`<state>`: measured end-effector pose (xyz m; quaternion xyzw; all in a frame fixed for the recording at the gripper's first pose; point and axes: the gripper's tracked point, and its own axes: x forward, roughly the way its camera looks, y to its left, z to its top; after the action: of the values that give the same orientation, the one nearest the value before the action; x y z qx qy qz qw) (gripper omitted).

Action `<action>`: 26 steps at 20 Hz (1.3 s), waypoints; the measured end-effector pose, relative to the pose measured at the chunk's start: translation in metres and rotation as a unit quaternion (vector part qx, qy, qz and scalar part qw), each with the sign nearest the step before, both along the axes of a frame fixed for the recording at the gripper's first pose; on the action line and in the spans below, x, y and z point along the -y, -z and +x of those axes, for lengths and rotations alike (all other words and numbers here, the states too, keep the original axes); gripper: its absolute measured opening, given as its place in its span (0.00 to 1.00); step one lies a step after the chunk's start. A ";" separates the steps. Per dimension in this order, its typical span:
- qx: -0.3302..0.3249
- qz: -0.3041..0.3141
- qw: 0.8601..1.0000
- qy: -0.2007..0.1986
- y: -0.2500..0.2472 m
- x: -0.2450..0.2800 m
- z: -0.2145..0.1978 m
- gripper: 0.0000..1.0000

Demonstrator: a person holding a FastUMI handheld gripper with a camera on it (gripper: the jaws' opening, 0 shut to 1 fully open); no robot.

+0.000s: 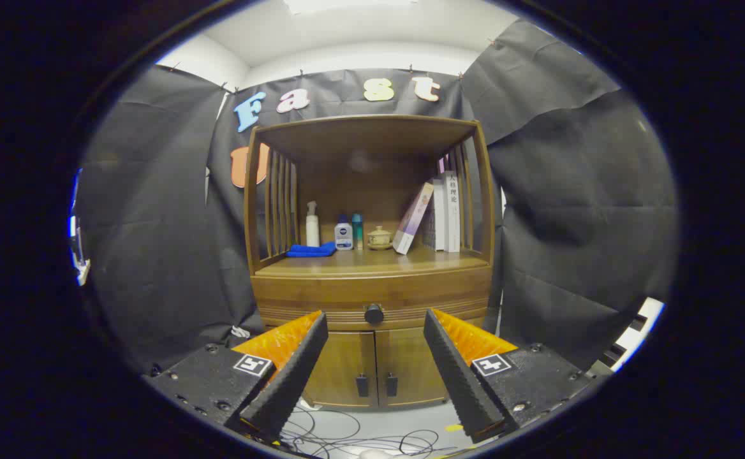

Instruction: Pull open the drawer, take out the items inside it, and place them on the countertop above the cabinet.

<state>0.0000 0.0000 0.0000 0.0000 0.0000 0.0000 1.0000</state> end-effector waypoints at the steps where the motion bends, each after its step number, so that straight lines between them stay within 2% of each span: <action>1: 0.001 0.001 1.000 0.000 0.001 0.001 0.001 0.99; 20: 0.012 0.002 1.000 -0.008 -0.006 -0.002 -0.004 0.99; 23: 0.016 0.004 1.000 -0.013 -0.010 -0.001 0.004 0.99; 26: 0.020 -0.005 1.000 -0.016 -0.015 -0.001 0.030 0.99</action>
<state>0.0298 0.0006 0.0149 -0.0048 -0.0204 0.0162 0.9997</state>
